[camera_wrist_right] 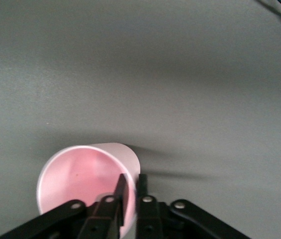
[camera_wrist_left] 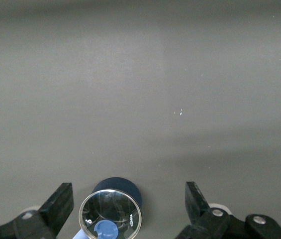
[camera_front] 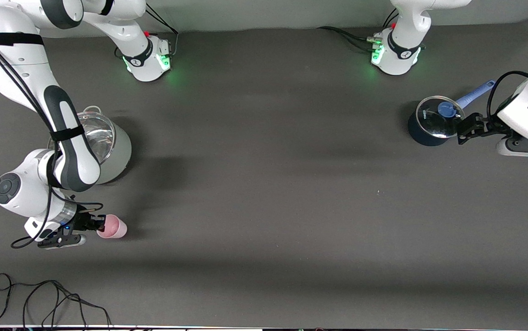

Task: Transfer pink cup from left to right arm
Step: 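Lower the cup with the right gripper while the left gripper returns, then open the right gripper and release the pink cup on the table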

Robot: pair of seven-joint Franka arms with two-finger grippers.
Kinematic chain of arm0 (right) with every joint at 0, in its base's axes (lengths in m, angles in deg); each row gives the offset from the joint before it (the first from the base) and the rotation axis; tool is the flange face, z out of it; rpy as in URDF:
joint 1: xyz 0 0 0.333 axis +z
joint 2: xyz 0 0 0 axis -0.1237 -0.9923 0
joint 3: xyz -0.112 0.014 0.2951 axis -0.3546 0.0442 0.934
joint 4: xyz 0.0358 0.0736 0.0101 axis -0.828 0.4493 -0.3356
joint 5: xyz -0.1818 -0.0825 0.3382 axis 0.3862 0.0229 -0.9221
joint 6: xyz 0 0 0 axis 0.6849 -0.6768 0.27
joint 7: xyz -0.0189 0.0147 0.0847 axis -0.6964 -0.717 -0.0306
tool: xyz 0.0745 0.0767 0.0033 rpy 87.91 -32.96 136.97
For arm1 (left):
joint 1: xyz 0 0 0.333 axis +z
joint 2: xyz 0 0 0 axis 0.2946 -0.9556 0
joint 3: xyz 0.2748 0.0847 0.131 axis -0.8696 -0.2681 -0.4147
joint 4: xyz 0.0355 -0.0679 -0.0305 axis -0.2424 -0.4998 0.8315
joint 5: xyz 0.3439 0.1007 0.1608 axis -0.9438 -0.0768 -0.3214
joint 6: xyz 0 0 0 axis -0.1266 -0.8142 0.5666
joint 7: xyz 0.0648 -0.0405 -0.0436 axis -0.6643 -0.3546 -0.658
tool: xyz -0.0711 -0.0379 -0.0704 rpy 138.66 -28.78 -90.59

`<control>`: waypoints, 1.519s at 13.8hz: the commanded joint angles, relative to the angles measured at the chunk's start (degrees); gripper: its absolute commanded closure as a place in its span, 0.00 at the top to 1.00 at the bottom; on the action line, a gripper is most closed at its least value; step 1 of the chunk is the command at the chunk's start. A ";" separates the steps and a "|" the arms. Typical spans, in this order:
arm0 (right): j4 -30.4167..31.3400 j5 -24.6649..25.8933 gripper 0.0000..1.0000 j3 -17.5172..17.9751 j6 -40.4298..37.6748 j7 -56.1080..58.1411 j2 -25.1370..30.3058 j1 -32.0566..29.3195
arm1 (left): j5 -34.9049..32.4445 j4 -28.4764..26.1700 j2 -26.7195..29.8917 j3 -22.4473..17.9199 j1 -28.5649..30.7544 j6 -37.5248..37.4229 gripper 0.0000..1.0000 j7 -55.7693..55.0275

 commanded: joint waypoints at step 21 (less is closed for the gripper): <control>-12.34 7.58 0.99 -1.98 -37.80 2.77 14.14 -0.07 | 0.55 3.40 -2.73 3.98 4.65 -5.12 1.00 1.77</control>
